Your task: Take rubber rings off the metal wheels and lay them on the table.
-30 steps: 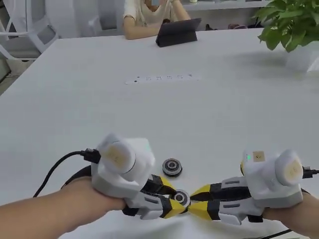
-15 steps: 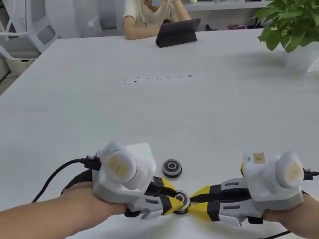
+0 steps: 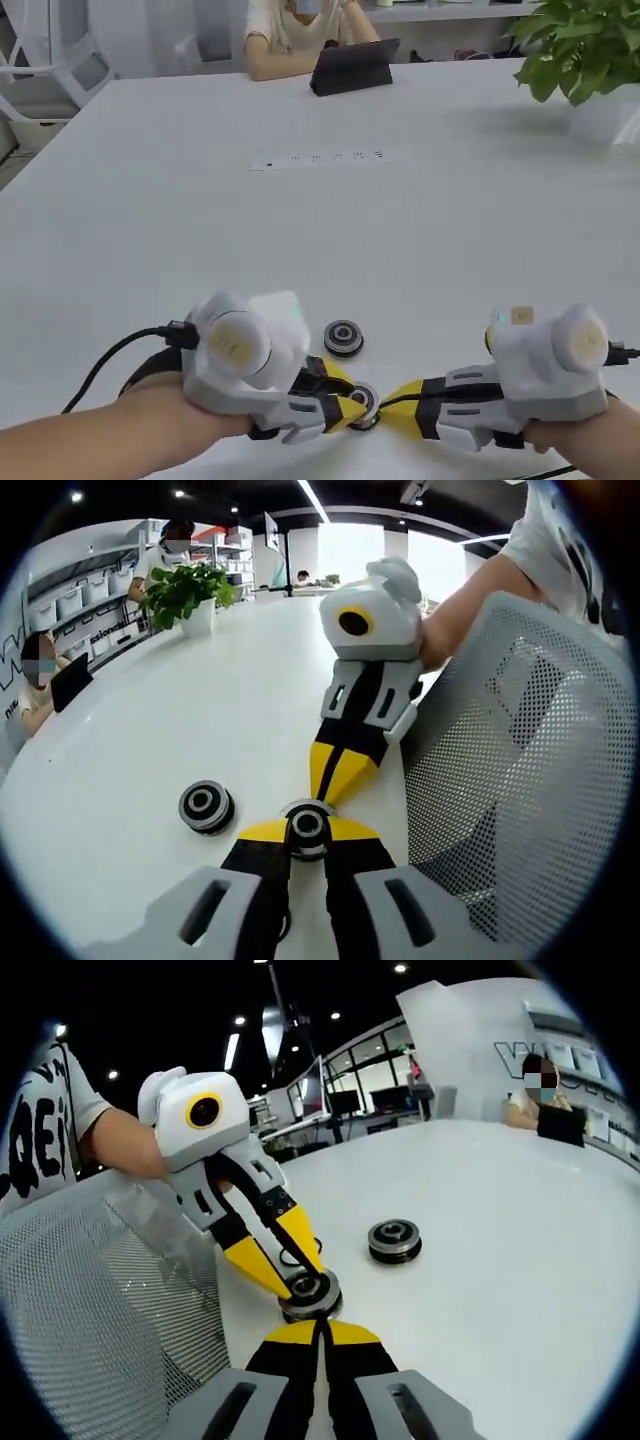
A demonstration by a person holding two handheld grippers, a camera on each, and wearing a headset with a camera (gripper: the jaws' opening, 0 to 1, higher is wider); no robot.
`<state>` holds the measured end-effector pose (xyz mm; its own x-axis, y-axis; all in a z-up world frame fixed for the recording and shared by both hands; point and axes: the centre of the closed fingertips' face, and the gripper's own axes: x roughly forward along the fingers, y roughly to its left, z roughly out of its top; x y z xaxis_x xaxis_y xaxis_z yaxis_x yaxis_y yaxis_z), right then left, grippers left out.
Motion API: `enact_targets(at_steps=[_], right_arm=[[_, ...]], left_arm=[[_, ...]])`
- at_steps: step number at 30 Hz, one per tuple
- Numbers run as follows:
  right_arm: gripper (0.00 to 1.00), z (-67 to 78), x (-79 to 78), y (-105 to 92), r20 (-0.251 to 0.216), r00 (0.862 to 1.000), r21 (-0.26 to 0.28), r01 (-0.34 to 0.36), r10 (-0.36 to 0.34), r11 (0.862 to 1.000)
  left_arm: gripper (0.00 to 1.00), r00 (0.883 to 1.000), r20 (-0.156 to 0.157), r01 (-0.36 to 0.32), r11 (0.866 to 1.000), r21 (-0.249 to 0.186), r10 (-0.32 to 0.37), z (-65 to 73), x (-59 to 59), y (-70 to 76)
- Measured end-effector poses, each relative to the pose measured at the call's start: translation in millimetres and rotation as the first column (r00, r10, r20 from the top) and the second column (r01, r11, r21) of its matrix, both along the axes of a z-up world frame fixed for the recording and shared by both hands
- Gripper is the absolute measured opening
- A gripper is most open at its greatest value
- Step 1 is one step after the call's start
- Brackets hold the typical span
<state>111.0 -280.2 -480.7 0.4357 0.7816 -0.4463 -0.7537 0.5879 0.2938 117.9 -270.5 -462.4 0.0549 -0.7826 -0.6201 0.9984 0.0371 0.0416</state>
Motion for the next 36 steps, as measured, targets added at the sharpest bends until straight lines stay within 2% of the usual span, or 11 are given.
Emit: enact_targets(at_steps=[3,8,10,11,12,14,16,23,36], right_arm=[[0.0,0.5,0.0,-0.5,-0.063,0.997,0.068,0.048,-0.044,0.997],[0.0,4.0,1.8,-3.4,-0.116,0.989,0.143,0.112,-0.096,0.983],[0.0,8.2,7.4,-8.4,-0.132,0.981,0.19,0.167,-0.143,0.967],[0.0,9.6,5.7,-8.4,-0.176,0.974,0.222,0.181,-0.144,0.958],[0.0,8.3,5.1,-9.6,-0.163,0.977,0.211,0.168,-0.134,0.963],[0.0,8.2,4.6,-7.5,-0.158,0.978,0.208,0.168,-0.136,0.964],[0.0,11.3,6.0,-6.9,-0.17,0.975,0.232,0.183,-0.146,0.955],[0.0,14.0,6.4,-4.1,-0.197,0.968,0.257,0.202,-0.154,0.945],[0.0,18.7,4.8,0.3,-0.208,0.966,0.27,0.21,-0.156,0.94]], left_arm=[[0.07,1.0,0.004,0.005,1.0,-0.007,-0.005,-0.1,0.1,0.1],[0.07,1.0,0.007,0.001,1.0,-0.006,-0.001,0.1,0.0,-0.2],[0.07,1.0,0.007,0.001,1.0,-0.006,-0.001,0.0,0.1,-0.1],[0.07,1.0,0.009,0.0,1.0,-0.006,0.0,0.0,0.2,-0.3],[0.07,1.0,0.01,-0.001,1.0,-0.006,0.001,0.0,0.1,-0.4],[0.07,1.0,0.011,-0.003,1.0,-0.006,0.003,0.0,0.2,-0.6],[0.07,1.0,0.011,-0.005,1.0,-0.006,0.005,0.1,0.0,-0.6],[0.07,1.0,0.018,-0.014,1.0,-0.002,0.015,0.1,-0.1,-0.7],[0.06,0.999,0.028,-0.019,1.0,0.01,0.019,0.1,0.4,-1.1]])
